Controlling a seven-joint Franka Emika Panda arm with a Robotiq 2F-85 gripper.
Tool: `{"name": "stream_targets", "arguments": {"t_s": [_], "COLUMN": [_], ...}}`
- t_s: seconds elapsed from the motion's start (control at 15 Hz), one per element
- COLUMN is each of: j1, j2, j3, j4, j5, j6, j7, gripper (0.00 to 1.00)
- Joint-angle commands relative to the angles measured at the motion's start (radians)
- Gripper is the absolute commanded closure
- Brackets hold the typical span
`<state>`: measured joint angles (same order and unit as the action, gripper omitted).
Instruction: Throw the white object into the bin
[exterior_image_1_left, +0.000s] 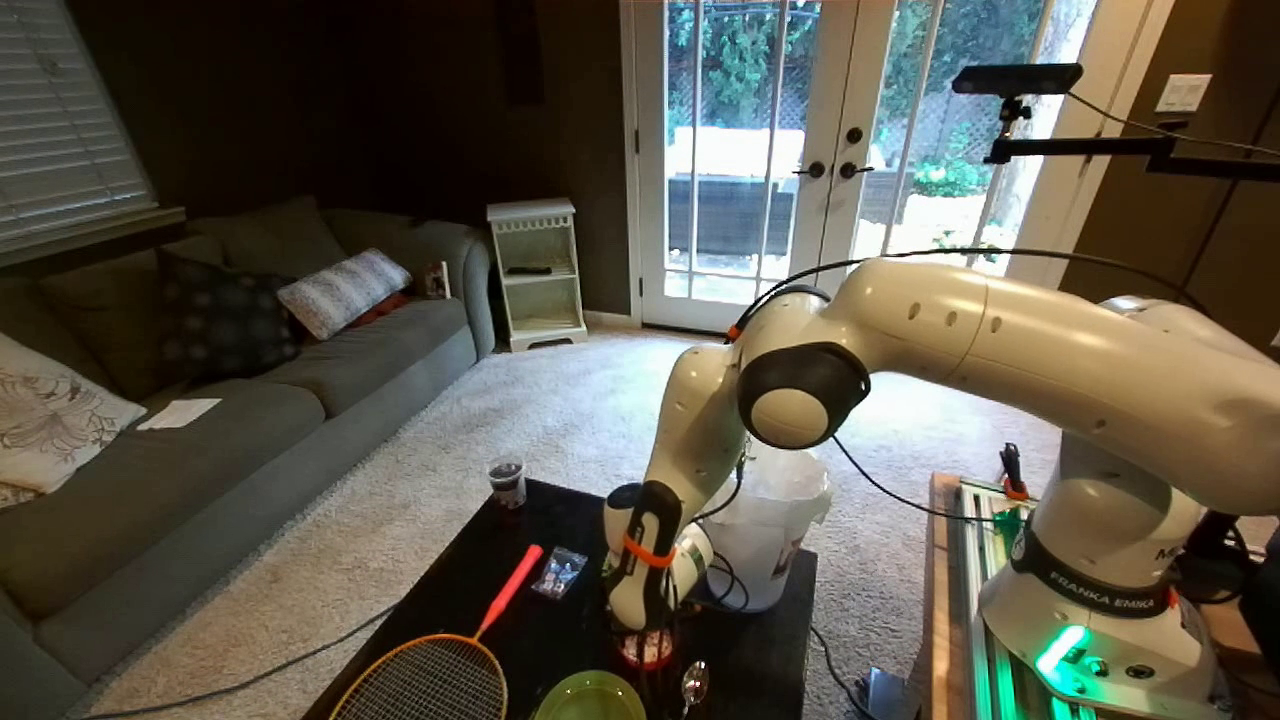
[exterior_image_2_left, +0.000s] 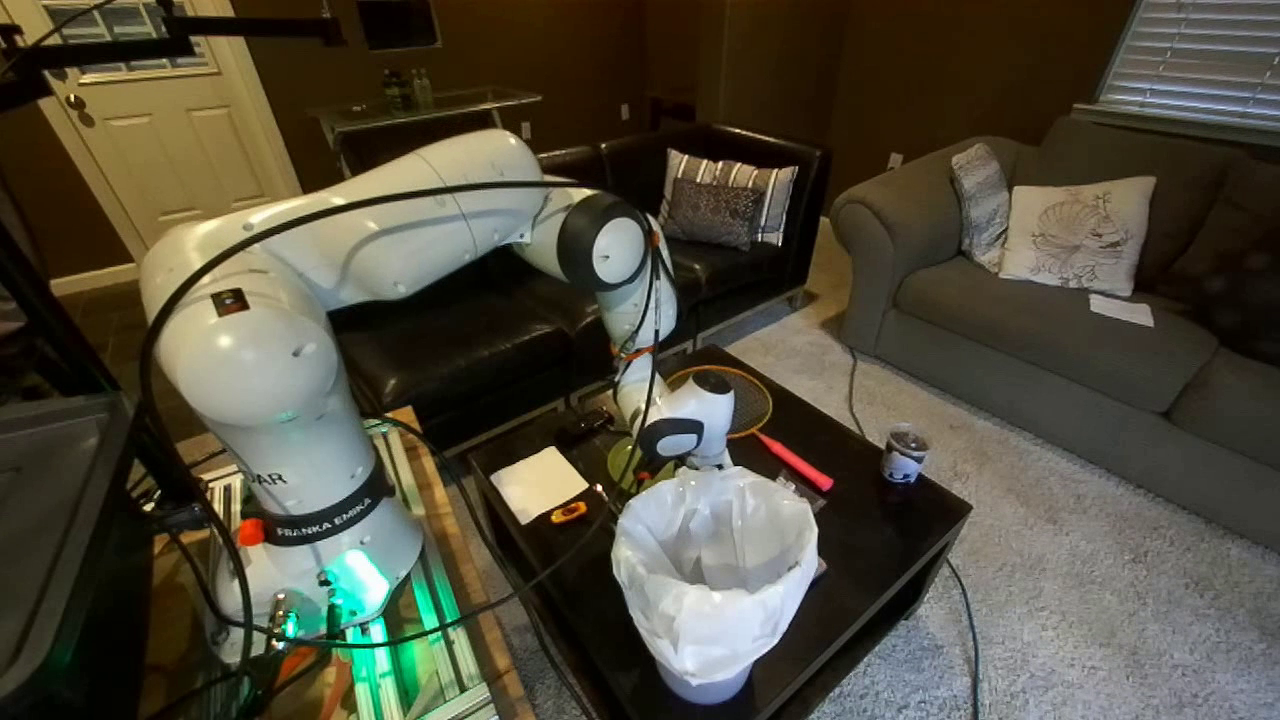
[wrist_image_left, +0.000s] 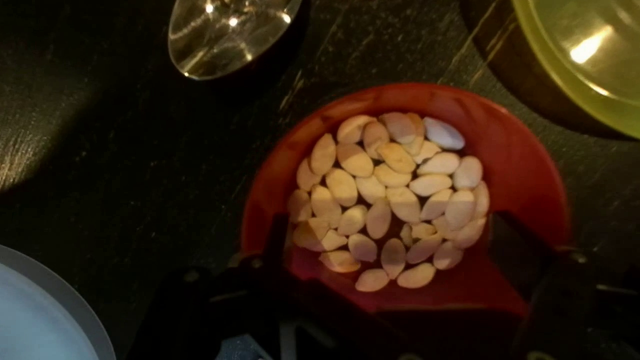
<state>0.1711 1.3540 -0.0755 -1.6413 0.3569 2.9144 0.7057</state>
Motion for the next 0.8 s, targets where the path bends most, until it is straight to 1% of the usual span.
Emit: {"name": "stream_targets", "arguments": {"t_s": [0.0, 0.13, 0.27, 0.33, 0.4, 0.47, 0.6, 0.67, 0.73], "j1": [0.079, 0.121, 0.140, 0.150, 0.154, 0.157, 0.158, 0.158, 0.158], "j2": [0.064, 0.071, 0.080, 0.083, 0.083, 0.086, 0.094, 0.095, 0.095], "j3": [-0.058, -0.091, -0.105, -0.112, -0.113, -0.115, -0.114, -0.115, -0.115], "j4": [0.061, 0.066, 0.077, 0.079, 0.080, 0.083, 0.090, 0.093, 0.096], "j5": [0.011, 0.003, -0.007, -0.010, -0.014, -0.017, -0.020, -0.021, -0.021], "j6": [0.012, 0.012, -0.002, -0.006, -0.009, -0.013, -0.015, -0.015, -0.015], "j7": [0.094, 0.144, 0.174, 0.189, 0.197, 0.205, 0.218, 0.221, 0.223], "gripper": [0.00, 0.00, 0.00, 0.06, 0.10, 0.27, 0.30, 0.35, 0.37]}}
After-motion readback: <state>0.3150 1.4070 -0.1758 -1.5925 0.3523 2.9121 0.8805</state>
